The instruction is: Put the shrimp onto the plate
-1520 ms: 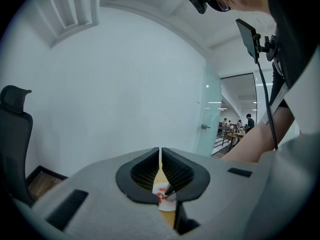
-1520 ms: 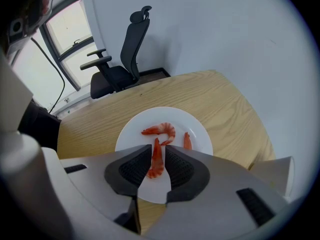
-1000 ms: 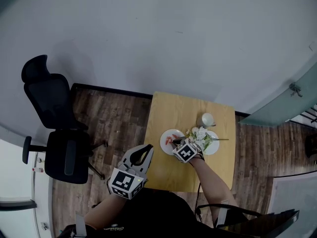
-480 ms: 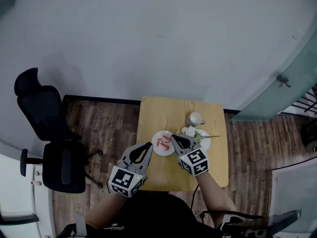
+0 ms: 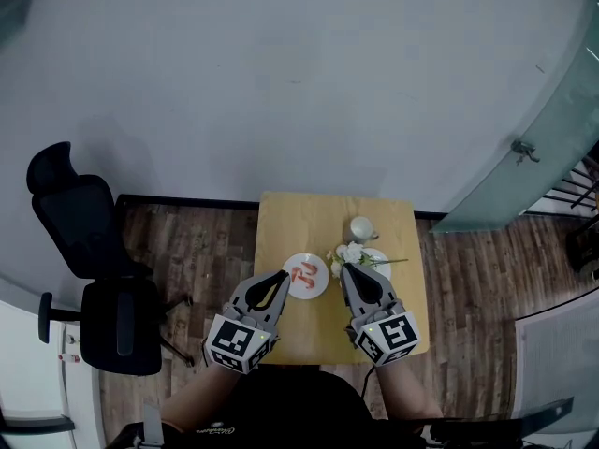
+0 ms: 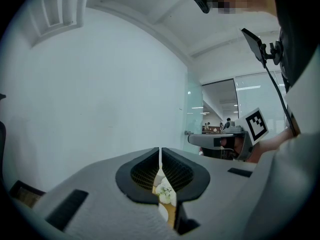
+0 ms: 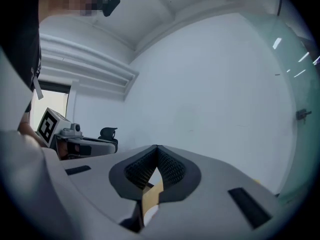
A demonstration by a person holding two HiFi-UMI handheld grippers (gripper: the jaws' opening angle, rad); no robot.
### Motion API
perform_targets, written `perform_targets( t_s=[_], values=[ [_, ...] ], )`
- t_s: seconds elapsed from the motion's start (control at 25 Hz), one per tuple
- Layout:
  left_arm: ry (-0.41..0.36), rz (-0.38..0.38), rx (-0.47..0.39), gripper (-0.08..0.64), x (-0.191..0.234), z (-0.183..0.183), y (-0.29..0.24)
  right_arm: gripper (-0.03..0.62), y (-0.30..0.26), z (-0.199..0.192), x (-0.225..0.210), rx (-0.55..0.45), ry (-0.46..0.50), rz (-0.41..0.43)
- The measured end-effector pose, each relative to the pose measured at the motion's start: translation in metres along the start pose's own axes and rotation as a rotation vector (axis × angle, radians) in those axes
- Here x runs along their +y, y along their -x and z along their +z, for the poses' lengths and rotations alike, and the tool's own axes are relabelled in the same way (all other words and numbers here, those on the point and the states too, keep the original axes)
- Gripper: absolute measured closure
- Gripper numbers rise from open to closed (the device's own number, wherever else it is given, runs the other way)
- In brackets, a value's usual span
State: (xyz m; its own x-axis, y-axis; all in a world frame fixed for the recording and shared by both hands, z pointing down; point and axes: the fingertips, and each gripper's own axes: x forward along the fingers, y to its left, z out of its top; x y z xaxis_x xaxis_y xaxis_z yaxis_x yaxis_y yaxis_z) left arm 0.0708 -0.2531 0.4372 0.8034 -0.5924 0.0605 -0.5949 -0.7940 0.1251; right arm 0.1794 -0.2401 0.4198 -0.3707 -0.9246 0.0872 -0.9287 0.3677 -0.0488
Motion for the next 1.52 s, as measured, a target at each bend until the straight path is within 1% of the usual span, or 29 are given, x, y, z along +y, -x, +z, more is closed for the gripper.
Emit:
perform_targets(
  t_s=[0.36, 0.84, 1.16, 1.52],
  values=[
    [-0.02, -0.018, -0.008, 0.54, -0.008, 0.008, -0.005, 0.589, 0.007, 0.005, 0.008, -0.022, -0.019, -0.021],
    [-0.017, -0.007, 0.001, 0.54, -0.005, 0.003, -0.003, 0.59, 0.003, 0.002, 0.02, -0.023, -0.021, -0.007],
    [-0.019, 0.002, -0.005, 0.54, -0.002, 0.006, -0.002, 0.591, 0.0, 0.001, 0.026, -0.012, -0.019, 0.012],
    [-0.028, -0.006, -0.006, 0.54, -0.005, 0.006, -0.001, 0.591, -0.001, 0.002, 0.03, -0.012, -0.017, 0.022]
  ],
)
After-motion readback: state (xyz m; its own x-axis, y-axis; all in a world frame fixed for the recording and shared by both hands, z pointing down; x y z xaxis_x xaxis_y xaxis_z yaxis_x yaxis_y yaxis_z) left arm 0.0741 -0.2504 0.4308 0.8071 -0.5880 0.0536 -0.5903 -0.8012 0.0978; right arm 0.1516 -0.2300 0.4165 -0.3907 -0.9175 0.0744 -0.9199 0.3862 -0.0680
